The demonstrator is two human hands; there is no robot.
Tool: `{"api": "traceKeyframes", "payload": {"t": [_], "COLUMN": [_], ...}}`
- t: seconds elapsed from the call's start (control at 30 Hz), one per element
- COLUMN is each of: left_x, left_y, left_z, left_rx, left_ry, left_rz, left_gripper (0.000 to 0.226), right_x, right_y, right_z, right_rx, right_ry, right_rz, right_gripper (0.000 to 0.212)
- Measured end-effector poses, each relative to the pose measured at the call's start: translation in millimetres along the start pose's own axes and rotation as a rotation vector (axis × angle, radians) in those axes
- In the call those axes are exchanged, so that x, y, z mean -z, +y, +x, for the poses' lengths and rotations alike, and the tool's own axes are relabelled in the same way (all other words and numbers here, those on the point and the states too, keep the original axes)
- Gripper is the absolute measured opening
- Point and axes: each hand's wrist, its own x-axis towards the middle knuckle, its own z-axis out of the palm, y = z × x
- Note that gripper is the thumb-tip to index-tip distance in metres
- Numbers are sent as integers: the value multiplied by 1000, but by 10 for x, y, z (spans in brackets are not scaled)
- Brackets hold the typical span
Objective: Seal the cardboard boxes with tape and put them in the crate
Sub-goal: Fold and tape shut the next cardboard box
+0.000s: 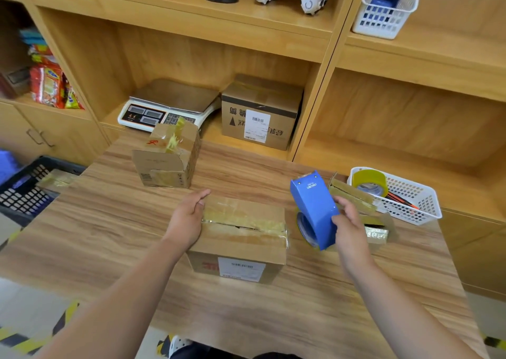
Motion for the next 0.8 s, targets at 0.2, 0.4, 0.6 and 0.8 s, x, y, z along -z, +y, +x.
{"api": "traceKeyframes", "payload": {"t": [0.2,0.4,0.6,0.8], "left_x": [12,27,116,243], "left_y": [3,27,100,535], "left_z": [1,-27,-18,-143], "left_rx": [-6,-16,-9,-113], "left_ry": [-3,12,-89,-34], "left_rz": [-5,-2,112,144], "left_gripper": [36,35,38,36], "right_x": [-90,-294,-460,-507], "right_y": [-277,-385,-363,-377], "right_z": [-10,-77,-107,-97], "right_rx": [94,96,8,2], "right_ry": [-43,-114,-96,-105], "right_rz": [35,100,62,-47], "right_gripper": [30,32,33,38]}}
